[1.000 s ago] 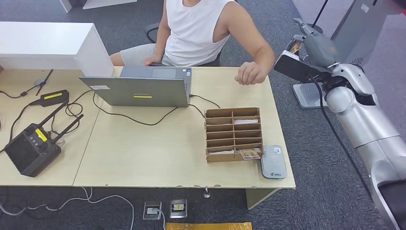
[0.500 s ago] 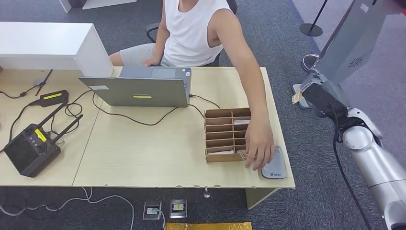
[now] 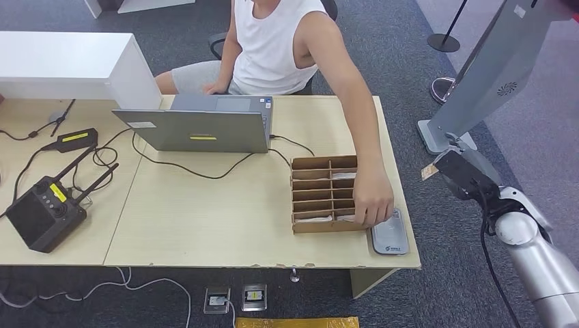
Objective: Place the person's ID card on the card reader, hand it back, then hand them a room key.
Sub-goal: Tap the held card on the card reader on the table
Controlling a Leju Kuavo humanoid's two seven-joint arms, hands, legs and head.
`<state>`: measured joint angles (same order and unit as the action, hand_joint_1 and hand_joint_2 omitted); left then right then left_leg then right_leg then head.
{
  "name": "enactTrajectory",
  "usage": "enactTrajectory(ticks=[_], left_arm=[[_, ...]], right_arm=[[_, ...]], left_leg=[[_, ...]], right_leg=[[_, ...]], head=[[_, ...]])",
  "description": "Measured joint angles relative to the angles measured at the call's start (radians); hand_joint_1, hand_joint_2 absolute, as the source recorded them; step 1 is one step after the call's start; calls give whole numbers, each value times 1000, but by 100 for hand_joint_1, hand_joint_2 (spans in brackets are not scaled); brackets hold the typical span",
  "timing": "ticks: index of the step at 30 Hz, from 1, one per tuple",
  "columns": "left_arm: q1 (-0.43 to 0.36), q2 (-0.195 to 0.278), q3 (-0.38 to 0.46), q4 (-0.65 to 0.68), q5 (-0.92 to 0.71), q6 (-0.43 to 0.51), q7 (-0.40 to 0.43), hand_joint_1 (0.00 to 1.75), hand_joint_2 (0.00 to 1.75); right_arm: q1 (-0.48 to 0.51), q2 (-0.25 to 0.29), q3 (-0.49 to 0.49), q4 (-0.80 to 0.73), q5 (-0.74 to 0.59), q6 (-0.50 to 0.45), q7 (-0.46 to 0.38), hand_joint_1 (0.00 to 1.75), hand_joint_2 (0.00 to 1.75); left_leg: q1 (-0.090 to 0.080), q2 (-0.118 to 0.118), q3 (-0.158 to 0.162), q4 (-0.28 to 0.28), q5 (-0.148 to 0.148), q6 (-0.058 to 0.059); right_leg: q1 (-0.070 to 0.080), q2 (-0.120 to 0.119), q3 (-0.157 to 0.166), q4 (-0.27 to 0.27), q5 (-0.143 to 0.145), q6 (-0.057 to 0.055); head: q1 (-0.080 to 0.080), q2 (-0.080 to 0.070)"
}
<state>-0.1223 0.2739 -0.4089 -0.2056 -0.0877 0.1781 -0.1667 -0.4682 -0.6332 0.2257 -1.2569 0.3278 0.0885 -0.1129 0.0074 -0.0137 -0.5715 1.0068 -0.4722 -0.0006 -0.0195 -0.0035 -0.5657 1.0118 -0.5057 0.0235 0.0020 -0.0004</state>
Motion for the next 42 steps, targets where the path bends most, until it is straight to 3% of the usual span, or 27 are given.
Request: enactTrajectory(ticks=[26, 42], left_arm=[[0, -3, 0, 0, -7, 4, 0, 0, 0], [0, -3, -1, 0, -13, 2, 0, 0, 0]], right_arm=[[95, -1, -86, -99, 52, 54, 40, 175, 175], [208, 6, -98, -206, 88, 118, 89, 175, 175]], left_leg=[[0, 0, 0, 0, 0, 0], [0, 0, 0, 0, 0, -1]], right_leg=[[0, 0, 0, 0, 0, 0], [0, 0, 0, 0, 0, 0]], head=[[0, 0], [0, 0]])
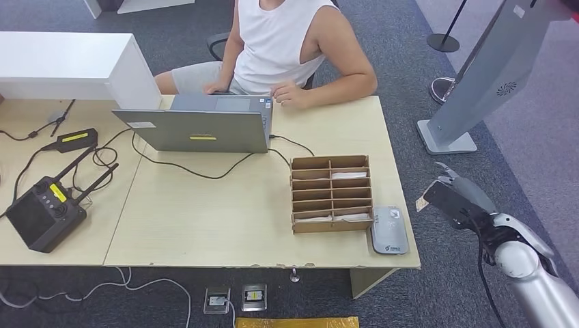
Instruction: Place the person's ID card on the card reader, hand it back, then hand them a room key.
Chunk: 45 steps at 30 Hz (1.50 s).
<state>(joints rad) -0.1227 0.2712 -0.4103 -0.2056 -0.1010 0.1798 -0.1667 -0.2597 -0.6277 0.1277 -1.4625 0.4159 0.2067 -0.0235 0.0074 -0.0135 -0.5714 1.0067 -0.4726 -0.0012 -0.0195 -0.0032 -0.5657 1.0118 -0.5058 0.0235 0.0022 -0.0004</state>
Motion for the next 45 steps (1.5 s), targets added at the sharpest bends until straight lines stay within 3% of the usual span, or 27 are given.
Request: enactTrajectory(ticks=[18, 45], left_arm=[[-1, 0, -11, 0, -21, -2, -1, 0, 0], [-2, 0, -12, 0, -31, 12, -1, 0, 0]], right_arm=[[99, 56, 22, -55, 2, 27, 38, 175, 175], [119, 126, 84, 16, -11, -5, -7, 175, 175]], left_leg=[[0, 0, 0, 0, 0, 0], [0, 0, 0, 0, 0, 0]], right_leg=[[0, 0, 0, 0, 0, -1], [0, 0, 0, 0, -1, -1]], head=[[0, 0], [0, 0]])
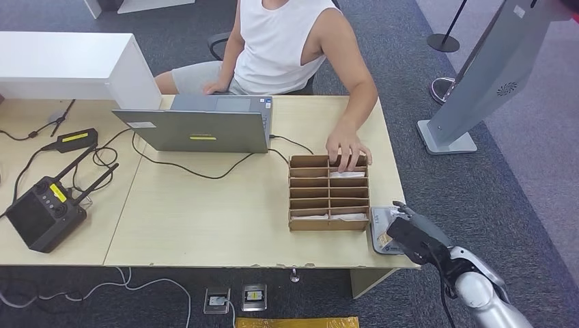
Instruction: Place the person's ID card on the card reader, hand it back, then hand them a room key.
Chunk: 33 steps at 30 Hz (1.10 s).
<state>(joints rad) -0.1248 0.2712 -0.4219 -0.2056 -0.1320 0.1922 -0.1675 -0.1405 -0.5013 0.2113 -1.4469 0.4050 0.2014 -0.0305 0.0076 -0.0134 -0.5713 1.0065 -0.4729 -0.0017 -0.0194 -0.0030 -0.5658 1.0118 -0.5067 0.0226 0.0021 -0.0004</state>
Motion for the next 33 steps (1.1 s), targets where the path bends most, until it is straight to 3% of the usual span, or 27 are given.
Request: enactTrajectory(ticks=[20, 33], left_arm=[[0, 0, 0, 0, -4, -2, -1, 0, 0], [-8, 0, -2, 0, -35, -8, -10, 0, 0]], right_arm=[[-23, 10, 11, 24, -28, -9, -13, 175, 175], [-211, -26, -38, 26, 1, 31, -67, 175, 175]], left_leg=[[0, 0, 0, 0, 0, 0], [0, 1, 0, 0, 0, 0]], right_leg=[[0, 0, 0, 0, 0, 0], [0, 0, 0, 0, 0, 0]], head=[[0, 0], [0, 0]])
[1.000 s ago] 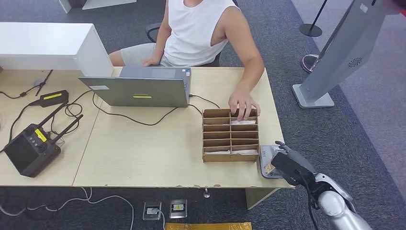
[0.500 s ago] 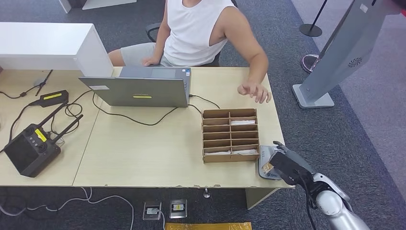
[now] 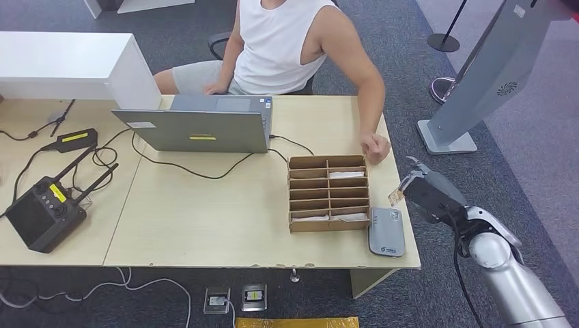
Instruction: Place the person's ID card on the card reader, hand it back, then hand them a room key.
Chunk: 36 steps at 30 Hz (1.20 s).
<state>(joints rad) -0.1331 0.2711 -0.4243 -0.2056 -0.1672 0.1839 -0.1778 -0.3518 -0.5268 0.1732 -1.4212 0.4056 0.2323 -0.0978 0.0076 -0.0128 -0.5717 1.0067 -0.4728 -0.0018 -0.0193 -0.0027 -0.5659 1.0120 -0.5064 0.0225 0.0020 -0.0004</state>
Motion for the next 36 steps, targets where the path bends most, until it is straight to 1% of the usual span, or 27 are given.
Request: enactTrajectory(ticks=[2, 6, 10, 14, 16, 19, 23, 27, 29, 30, 32, 33, 34, 36], left_arm=[[-4, 0, -3, 0, -6, -4, 0, 0, 0], [-17, -1, -11, 0, -18, -12, 0, 0, 0], [-23, -5, -18, 0, -30, -18, 0, 0, 0], [-45, -5, -25, 0, -47, -35, 0, 0, 0], [-53, -6, -29, 0, -52, -40, 0, 0, 0], [-58, -7, -33, 0, -57, -45, 0, 0, 0], [-62, -6, -41, 0, -59, -49, 0, 0, 0], [-64, -5, -43, 0, -59, -54, 0, 0, 0], [-64, -4, -43, 0, -59, -57, 0, 0, 0], [-64, -4, -43, 0, -59, -59, 1, 0, 0], [-64, -3, -43, 0, -59, -63, 1, 0, 0], [-63, -3, -43, 0, -58, -64, 2, 0, 0], [-63, -3, -43, 0, -57, -64, 2, 0, 0], [-62, -2, -43, 0, -53, -64, 3, 0, 0]], right_arm=[[-57, -3, -1, 13, 18, -4, -27, 175, 175], [-225, -6, 1, 69, 49, -30, -93, 175, 175], [-301, -2, 15, 105, 89, -53, -117, 175, 175], [-459, 17, 61, 186, 175, -111, -132, 175, 175], [-518, 34, 91, 239, 211, -149, -143, 175, 175], [-571, 62, 127, 317, 243, -197, -159, 175, 175], [-630, 100, 171, 416, 257, -237, -168, 175, 175], [-651, 133, 205, 501, 261, -265, -170, 175, 175], [-654, 144, 216, 528, 263, -270, -171, 168, 175], [-656, 149, 221, 540, 264, -272, -171, 148, 175], [-660, 159, 233, 568, 265, -276, -172, 64, 175], [-660, 163, 237, 581, 265, -279, -173, 25, 175], [-660, 167, 241, 593, 265, -282, -173, 1, 175], [-660, 175, 250, 615, 265, -288, -175, 0, 175]], left_leg=[[0, 2, -1, 0, 0, 0], [0, 3, 0, 0, 0, 0], [0, 0, -4, 0, 1, 0], [0, 0, -7, 0, 3, 0], [1, -1, -7, 0, 3, 0], [1, -2, -7, 0, 3, 0], [1, -1, -7, 0, 3, -1], [1, -2, -7, 0, 3, -1], [1, -2, -7, 0, 3, -1], [1, -2, -7, 0, 3, -1], [1, -2, -7, 0, 3, -1], [1, -2, -7, 0, 3, -1], [1, -2, -7, 0, 3, -1], [1, -2, -7, 0, 3, -1]], right_leg=[[0, 1, -1, 0, 0, 0], [0, 3, -1, 0, 1, 0], [0, 0, -3, 1, 2, 0], [0, 0, -6, 2, 3, 0], [1, -2, -6, 2, 3, 0], [1, -2, -6, 2, 2, 0], [1, -1, -7, 2, 2, 0], [1, -2, -6, 2, 2, 0], [1, -2, -6, 2, 2, 0], [1, -2, -7, 2, 2, 0], [1, -2, -6, 2, 2, 0], [1, -2, -6, 2, 2, 0], [1, -2, -6, 2, 2, 0], [1, -2, -7, 2, 2, 0]], head=[[0, 0], [0, 0], [0, 0], [0, 0], [0, 0], [0, 0], [0, 0], [0, 0], [0, 0], [0, 0], [0, 0], [0, 0], [0, 0], [0, 0]])
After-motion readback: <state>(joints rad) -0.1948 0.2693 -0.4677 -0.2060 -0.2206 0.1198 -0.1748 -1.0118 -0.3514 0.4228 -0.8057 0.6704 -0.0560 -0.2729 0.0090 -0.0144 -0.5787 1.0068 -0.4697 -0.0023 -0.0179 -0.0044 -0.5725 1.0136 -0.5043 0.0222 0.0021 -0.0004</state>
